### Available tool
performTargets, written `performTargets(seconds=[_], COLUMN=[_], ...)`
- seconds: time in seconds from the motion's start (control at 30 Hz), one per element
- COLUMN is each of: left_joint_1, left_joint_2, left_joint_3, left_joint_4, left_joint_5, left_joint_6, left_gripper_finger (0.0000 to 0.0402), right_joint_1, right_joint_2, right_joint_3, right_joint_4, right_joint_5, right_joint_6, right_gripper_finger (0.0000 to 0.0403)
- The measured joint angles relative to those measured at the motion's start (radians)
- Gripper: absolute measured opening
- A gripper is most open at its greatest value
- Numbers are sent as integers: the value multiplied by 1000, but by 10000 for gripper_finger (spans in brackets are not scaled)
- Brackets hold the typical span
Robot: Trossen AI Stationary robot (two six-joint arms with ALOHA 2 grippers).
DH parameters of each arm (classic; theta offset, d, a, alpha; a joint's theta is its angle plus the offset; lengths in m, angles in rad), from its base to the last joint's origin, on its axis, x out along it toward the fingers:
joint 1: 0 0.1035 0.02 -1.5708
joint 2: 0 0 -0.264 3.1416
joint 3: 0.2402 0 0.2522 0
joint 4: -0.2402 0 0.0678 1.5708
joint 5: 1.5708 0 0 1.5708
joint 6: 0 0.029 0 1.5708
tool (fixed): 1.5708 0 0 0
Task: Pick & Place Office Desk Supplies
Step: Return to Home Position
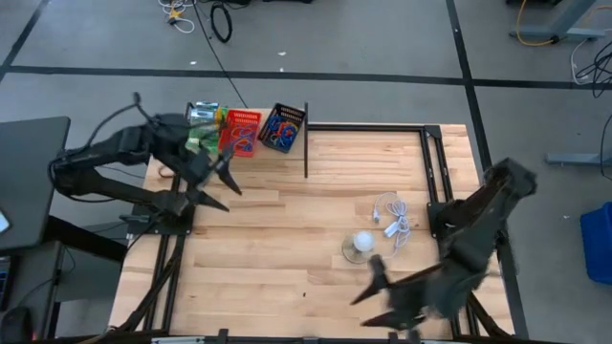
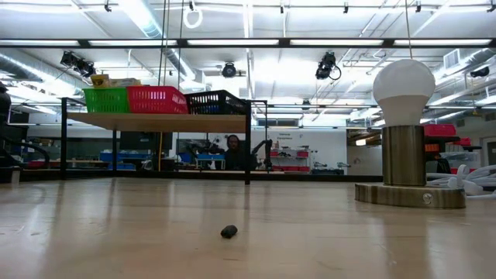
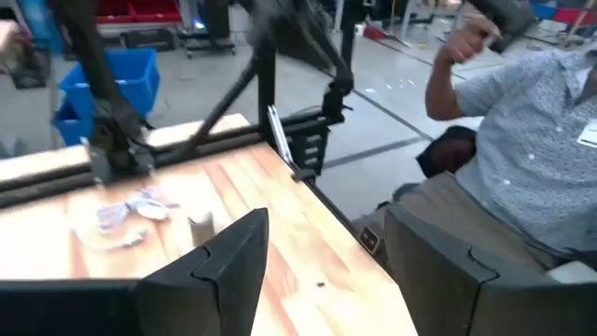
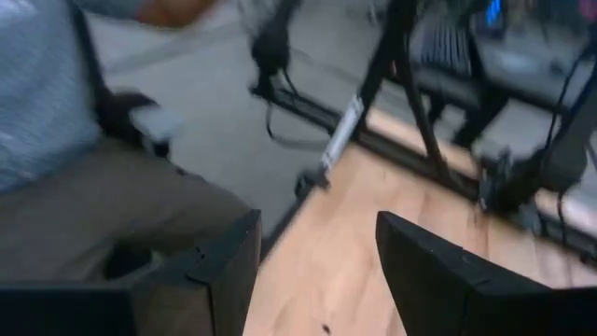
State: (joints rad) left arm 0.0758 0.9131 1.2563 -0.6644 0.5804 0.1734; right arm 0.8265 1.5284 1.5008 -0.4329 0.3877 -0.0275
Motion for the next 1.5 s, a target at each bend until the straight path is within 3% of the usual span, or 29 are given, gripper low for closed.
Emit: performTargets(seconds=[0.17,0.37,0.53,0.7,0.87,1.03,1.27,1.5], left_joint_1=[-43,-98,-151,-198,-254,-287,-292,-293], left_joint_2=[-41,-45,-43,-34,-13,8,41,66], left_joint_3=[-187,-360,-432,-459,-458,-459,-458,-459], left_joint_4=[190,472,518,538,570,602,618,636], left_joint_5=[-4,-8,-81,-174,-236,-268,-332,-345], left_joint_6=[-59,-136,-111,-113,-108,-94,-89,-105], left_gripper_finger=[220,220,219,219,219,219,219,219], right_joint_1=[73,51,8,-20,-67,-214,-469,-540], right_joint_2=[-272,-577,-688,-711,-698,-692,-729,-921], right_joint_3=[-324,-835,-1202,-1492,-1492,-1492,-1492,-1492], right_joint_4=[257,654,1066,1414,1377,1352,1308,1063], right_joint_5=[-3,-8,-78,-154,-151,-138,-433,-487], right_joint_6=[-52,-61,-75,-73,-63,-87,-143,-146], right_gripper_finger=[222,222,222,222,222,222,222,222])
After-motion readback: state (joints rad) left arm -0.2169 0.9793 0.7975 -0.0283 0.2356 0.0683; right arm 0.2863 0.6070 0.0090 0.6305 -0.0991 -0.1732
